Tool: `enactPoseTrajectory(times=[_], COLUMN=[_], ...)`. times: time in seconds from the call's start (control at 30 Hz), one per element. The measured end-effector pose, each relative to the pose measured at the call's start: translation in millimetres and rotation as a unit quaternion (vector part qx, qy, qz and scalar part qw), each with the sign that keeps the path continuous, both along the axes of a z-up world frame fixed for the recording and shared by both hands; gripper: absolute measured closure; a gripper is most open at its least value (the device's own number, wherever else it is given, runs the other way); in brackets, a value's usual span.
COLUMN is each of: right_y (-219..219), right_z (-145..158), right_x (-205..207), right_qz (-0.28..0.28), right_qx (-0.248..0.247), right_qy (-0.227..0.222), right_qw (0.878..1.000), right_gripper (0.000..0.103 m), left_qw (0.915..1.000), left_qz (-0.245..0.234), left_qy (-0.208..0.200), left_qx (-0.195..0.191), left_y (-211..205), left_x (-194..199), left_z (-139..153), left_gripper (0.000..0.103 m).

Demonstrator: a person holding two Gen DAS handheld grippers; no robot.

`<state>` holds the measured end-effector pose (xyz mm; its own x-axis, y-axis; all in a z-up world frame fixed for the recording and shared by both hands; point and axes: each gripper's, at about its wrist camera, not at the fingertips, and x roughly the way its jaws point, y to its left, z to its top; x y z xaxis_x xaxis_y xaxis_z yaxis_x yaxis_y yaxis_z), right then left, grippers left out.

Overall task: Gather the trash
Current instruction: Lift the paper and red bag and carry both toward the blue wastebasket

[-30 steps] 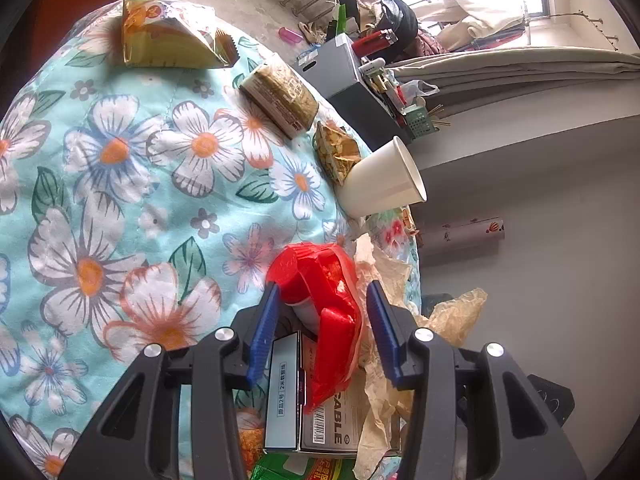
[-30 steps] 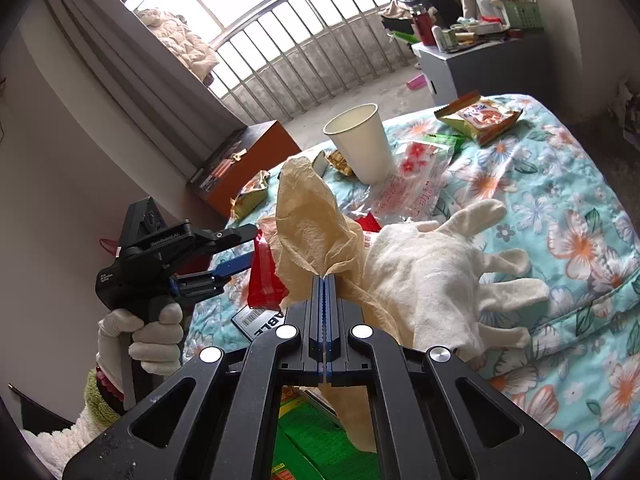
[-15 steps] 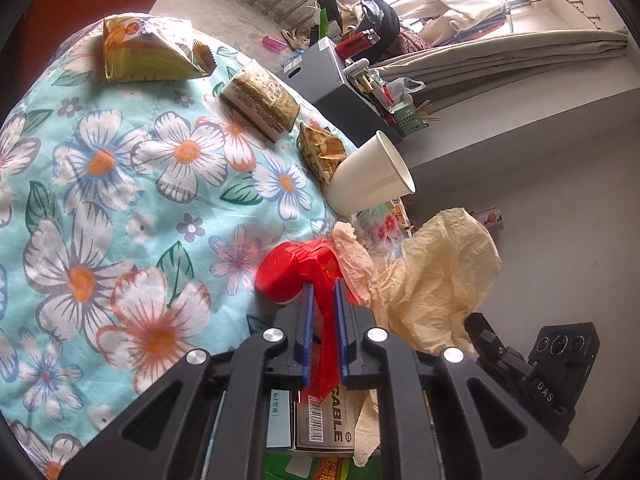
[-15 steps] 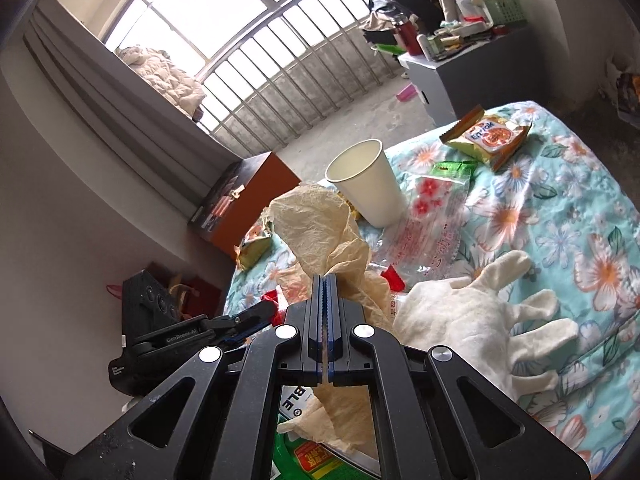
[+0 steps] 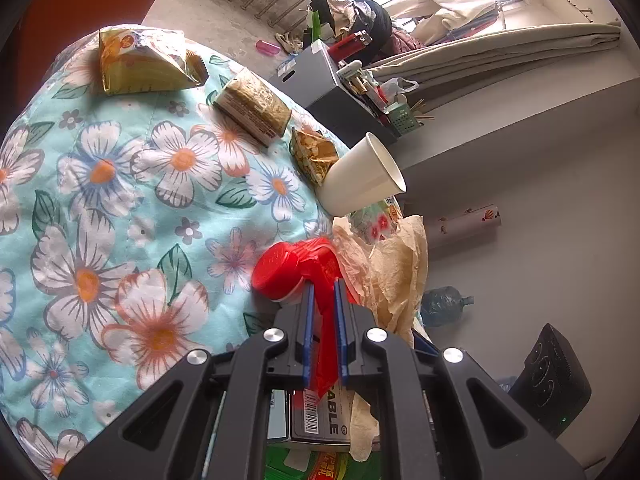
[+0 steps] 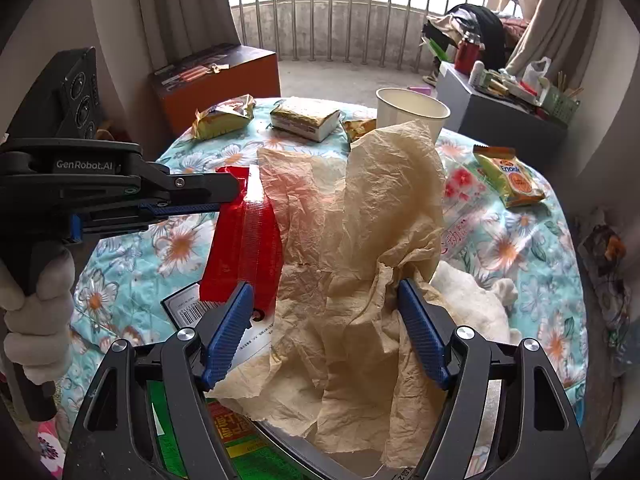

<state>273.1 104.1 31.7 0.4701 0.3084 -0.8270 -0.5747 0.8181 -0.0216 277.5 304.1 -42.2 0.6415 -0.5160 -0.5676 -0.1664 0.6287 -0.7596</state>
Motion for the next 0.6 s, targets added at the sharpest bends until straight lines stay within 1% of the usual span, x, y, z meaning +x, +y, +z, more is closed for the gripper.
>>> enactPoseTrajectory(times=[0.07, 0.13, 0.17, 0.23, 0.27, 0.3, 0.37, 0.4, 0.43, 0.47, 0.53, 0.6], right_y=[1, -1, -3, -8, -11, -15, -21, -24, -27, -31, -41, -53], right_z=[-4, -5, -5, -3, -2, -1, 1, 2, 3, 4, 7, 13], right_x=[-1, -1, -2, -3, -4, -3, -2, -1, 1, 3, 6, 8], right_qz=[-0.004, -0.009, -0.014, -0.025, -0.031, -0.037, -0.048, -0.054, -0.061, -0.068, -0.079, -0.090], right_qx=[-0.024, -0.026, -0.025, -0.024, -0.017, -0.011, -0.002, 0.006, 0.014, 0.025, 0.057, 0.097], right_qy=[-0.017, -0.021, -0.022, -0.025, -0.021, -0.018, -0.014, -0.009, -0.004, 0.003, 0.015, 0.026], right_qw=[1.000, 0.999, 0.999, 0.999, 0.999, 0.999, 0.999, 0.998, 0.998, 0.997, 0.995, 0.991], right_gripper=[0.033, 0.036, 0.043, 0.051, 0.057, 0.060, 0.074, 0.078, 0.087, 0.094, 0.097, 0.099], left_qw=[1.0000, 1.0000, 1.0000, 0.9999, 0.9999, 0.9999, 0.9998, 0.9997, 0.9996, 0.9995, 0.9991, 0.9984], left_qz=[-0.001, -0.002, -0.002, -0.001, 0.000, 0.001, 0.003, 0.004, 0.004, 0.005, 0.008, 0.011], left_qy=[-0.003, -0.006, -0.007, -0.009, -0.010, -0.012, -0.017, -0.020, -0.024, -0.028, -0.037, -0.048], left_qx=[0.000, 0.002, 0.003, 0.004, 0.004, 0.005, 0.008, 0.009, 0.011, 0.014, 0.021, 0.028], left_y=[0, 0, 0, 1, 2, 2, 3, 3, 3, 2, 2, 3], left_x=[-1, -2, -3, -6, -7, -9, -13, -15, -17, -20, -26, -34], left_z=[2, 5, 5, 6, 7, 8, 11, 13, 15, 18, 24, 32], left_gripper=[0.094, 0.094, 0.095, 0.095, 0.095, 0.095, 0.095, 0.095, 0.095, 0.095, 0.095, 0.096])
